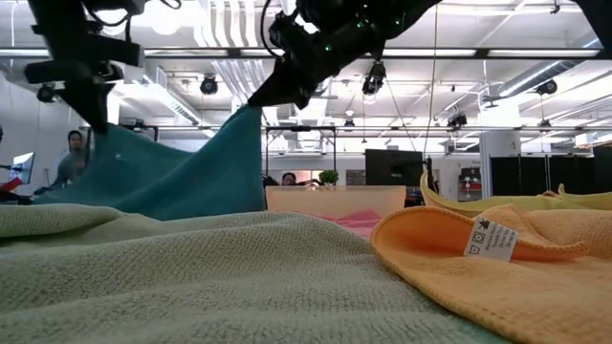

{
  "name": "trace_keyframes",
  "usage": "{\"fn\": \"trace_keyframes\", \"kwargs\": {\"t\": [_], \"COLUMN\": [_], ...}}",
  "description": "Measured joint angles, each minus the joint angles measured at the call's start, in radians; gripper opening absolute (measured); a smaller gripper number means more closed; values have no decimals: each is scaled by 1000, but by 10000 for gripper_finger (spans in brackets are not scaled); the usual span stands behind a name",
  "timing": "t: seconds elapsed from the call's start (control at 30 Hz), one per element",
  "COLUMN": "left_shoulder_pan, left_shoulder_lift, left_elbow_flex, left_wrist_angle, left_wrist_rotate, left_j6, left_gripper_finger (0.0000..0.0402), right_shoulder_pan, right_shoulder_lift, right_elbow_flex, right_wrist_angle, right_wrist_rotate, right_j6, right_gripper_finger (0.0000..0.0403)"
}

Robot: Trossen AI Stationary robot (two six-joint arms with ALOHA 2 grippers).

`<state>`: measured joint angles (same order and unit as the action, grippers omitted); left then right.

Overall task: Fold microfiber towels
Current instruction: Fold the blue microfiber towel

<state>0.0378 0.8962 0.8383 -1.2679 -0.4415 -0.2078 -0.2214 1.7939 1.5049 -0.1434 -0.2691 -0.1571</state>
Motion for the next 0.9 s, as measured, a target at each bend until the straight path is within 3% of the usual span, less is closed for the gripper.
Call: {"fn": "trace_keyframes", "kwargs": {"t": [0.2,0.33,0.6,0.77,0.9], "left_shoulder_pan": [0,0,0,0,-1], "left_shoulder_lift": [4,0,5,11,34], "left_elbow_flex": [13,88,357,461,532], "left_wrist_angle": [28,18,-68,-138,-137], "left_wrist_rotate": [92,122,95,-18,8], "left_j6": [-139,-180,-178,-150,-154], "left_gripper_finger": [0,0,0,0,0], "right_shoulder_pan": [12,15,17,20,60], "right_shoulder_lift": [0,-9,-12,-12,-12], "right_elbow_flex": [60,125,319,373,401], "right_wrist_angle": [-9,-36,-249,-267,-271], "right_wrist_rotate": [-48,-52,26,95,103], "right_j6": [167,245,200,171,203], "right_gripper_finger": [8,8,8,8,8]}}
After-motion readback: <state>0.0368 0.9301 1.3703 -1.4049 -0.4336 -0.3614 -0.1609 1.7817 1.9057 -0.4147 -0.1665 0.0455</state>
